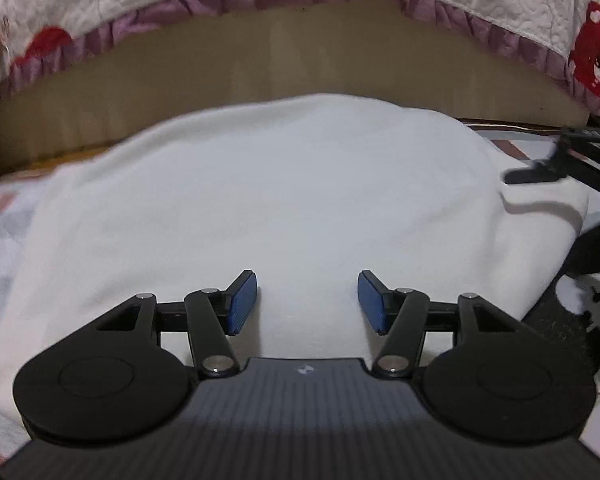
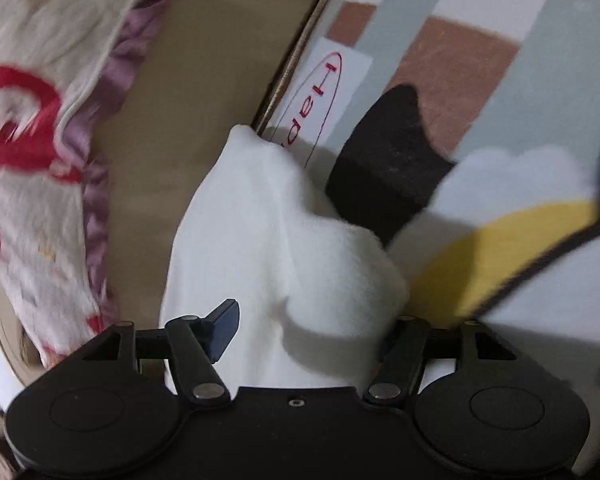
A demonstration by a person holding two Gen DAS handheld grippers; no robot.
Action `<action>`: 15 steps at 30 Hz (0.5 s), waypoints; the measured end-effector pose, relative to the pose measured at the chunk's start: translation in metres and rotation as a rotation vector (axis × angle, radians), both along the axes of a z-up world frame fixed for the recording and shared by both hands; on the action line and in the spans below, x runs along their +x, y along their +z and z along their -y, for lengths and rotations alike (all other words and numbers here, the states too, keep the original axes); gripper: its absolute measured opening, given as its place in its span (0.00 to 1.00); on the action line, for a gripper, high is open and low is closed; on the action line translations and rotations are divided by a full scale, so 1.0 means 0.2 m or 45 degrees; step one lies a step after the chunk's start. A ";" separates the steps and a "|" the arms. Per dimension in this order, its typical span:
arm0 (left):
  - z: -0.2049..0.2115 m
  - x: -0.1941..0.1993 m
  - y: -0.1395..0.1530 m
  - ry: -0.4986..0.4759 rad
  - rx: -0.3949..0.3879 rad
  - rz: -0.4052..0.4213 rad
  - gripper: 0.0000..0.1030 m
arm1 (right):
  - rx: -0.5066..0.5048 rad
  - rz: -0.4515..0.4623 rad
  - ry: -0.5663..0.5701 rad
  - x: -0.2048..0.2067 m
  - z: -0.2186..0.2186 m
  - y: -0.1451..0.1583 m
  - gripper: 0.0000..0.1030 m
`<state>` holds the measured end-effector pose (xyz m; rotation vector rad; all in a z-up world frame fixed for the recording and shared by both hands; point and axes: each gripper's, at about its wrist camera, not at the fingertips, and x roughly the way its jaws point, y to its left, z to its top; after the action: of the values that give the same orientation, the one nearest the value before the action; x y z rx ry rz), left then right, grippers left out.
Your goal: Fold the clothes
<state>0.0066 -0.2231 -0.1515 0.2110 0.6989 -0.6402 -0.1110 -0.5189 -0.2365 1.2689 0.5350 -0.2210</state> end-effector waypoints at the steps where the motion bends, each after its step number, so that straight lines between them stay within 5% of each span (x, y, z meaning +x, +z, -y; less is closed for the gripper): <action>1: 0.00 0.02 -0.01 -0.009 -0.011 -0.058 0.59 | -0.020 -0.011 0.004 0.04 -0.01 0.01 0.64; 2: -0.02 0.03 -0.03 -0.003 -0.027 -0.103 0.59 | -0.040 -0.023 0.009 0.07 -0.02 0.02 0.46; 5: -0.06 0.05 -0.02 0.031 -0.092 -0.168 0.59 | -0.260 0.004 0.097 0.11 -0.07 0.09 0.28; 10: -0.10 0.10 0.00 0.051 -0.132 -0.267 0.59 | -0.593 0.068 0.242 0.16 -0.14 0.30 0.24; 15: -0.28 0.22 0.05 0.094 -0.325 -0.512 0.56 | -0.953 0.216 0.473 0.30 -0.32 0.65 0.22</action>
<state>0.0496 -0.1680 -0.1407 -0.1849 0.9961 -0.7014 -0.0502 -0.4553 -0.1065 0.4427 0.4675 0.0082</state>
